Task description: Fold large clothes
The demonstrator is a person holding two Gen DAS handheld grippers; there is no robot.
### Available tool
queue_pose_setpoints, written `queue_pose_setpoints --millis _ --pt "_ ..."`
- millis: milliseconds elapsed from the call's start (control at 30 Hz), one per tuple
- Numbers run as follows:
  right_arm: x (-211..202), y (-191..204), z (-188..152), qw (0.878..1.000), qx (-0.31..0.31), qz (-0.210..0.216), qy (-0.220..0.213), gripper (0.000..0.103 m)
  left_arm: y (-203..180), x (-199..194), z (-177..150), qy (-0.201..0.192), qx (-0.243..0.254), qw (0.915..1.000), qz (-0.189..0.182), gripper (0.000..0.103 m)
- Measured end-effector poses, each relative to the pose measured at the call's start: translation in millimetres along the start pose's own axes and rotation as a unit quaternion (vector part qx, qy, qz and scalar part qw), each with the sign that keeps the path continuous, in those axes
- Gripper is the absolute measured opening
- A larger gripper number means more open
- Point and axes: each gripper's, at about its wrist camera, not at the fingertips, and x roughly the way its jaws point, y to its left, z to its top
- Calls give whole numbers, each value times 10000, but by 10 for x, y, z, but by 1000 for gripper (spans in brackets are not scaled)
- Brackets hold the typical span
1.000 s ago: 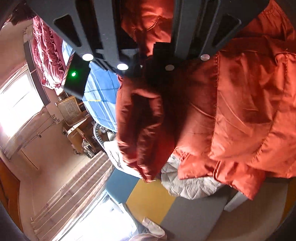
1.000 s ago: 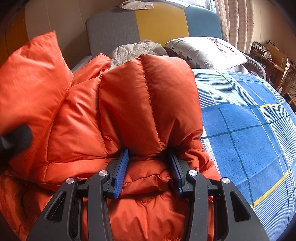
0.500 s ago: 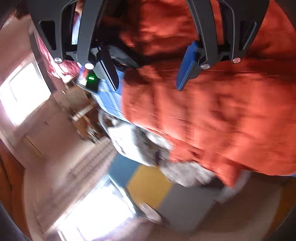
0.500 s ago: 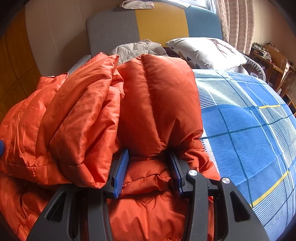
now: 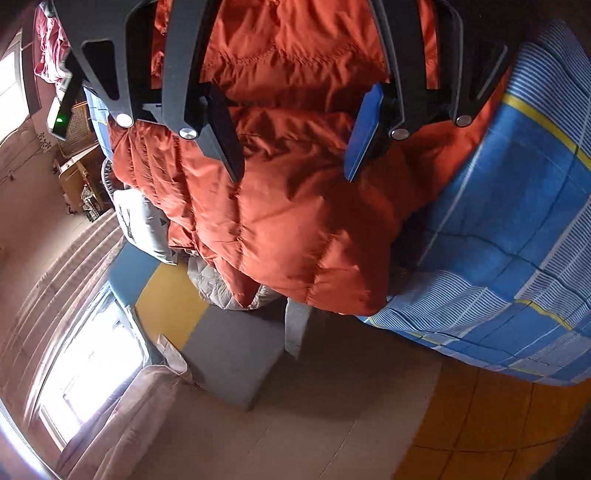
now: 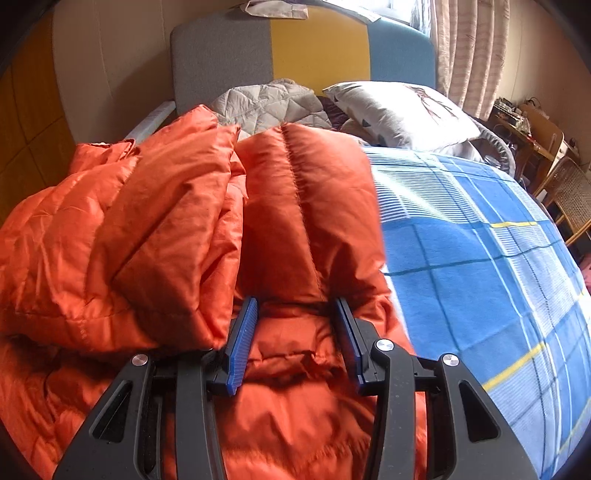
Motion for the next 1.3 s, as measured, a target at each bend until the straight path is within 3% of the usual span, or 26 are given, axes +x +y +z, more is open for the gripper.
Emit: queue_pose_setpoints --millis 167,267,333,433,500,533,567,600,667,800,933,967,1100,1233,1300 --pt "-282 -87 -90 9998 153 -57 -123 43 -21 55 4 96 204 9997 58 55" --pt "-530 -183 -129 9979 444 25 -462 43 -60 44 -8 93 246 9996 50 55" --pt "-666 -235 -106 9936 756 489 -682 43 -88 2 -36 87 279 9996 55 56" --pt "-637 -208 3 9862 1058 1132 -578 43 -120 -13 -42 98 349 9993 67 56" --pt "-461 -130 86 9802 1276 1496 -227 57 -136 -11 -40 120 385 9992 78 56" --pt "-378 -91 116 9783 1322 1590 -76 55 -137 -8 -38 132 390 9991 83 56" --pt "-279 -37 126 9771 1336 1653 97 47 -137 -3 -39 155 393 9991 80 56" --pt "-229 14 125 9777 1284 1655 162 26 -136 -1 -42 175 404 9990 78 56" --pt "-189 85 107 9816 1154 1514 155 15 -144 -7 -56 204 471 9987 72 56" --pt "-140 98 25 9885 965 1144 220 13 -124 3 -103 335 524 9980 118 56" --pt "-152 103 45 9899 837 1109 286 13 -81 -169 -35 58 362 9993 113 59" --pt "-171 96 55 9901 817 1104 278 15 -84 -205 3 -38 344 9993 134 60" --pt "-374 98 126 9955 597 730 -118 46 -143 -239 181 -260 305 9988 271 69" --pt "-559 253 234 9947 393 765 -568 61 -321 -121 323 -309 432 9981 324 73" --pt "-561 393 305 9942 230 827 -649 63 -419 -29 367 -283 538 9976 341 73"
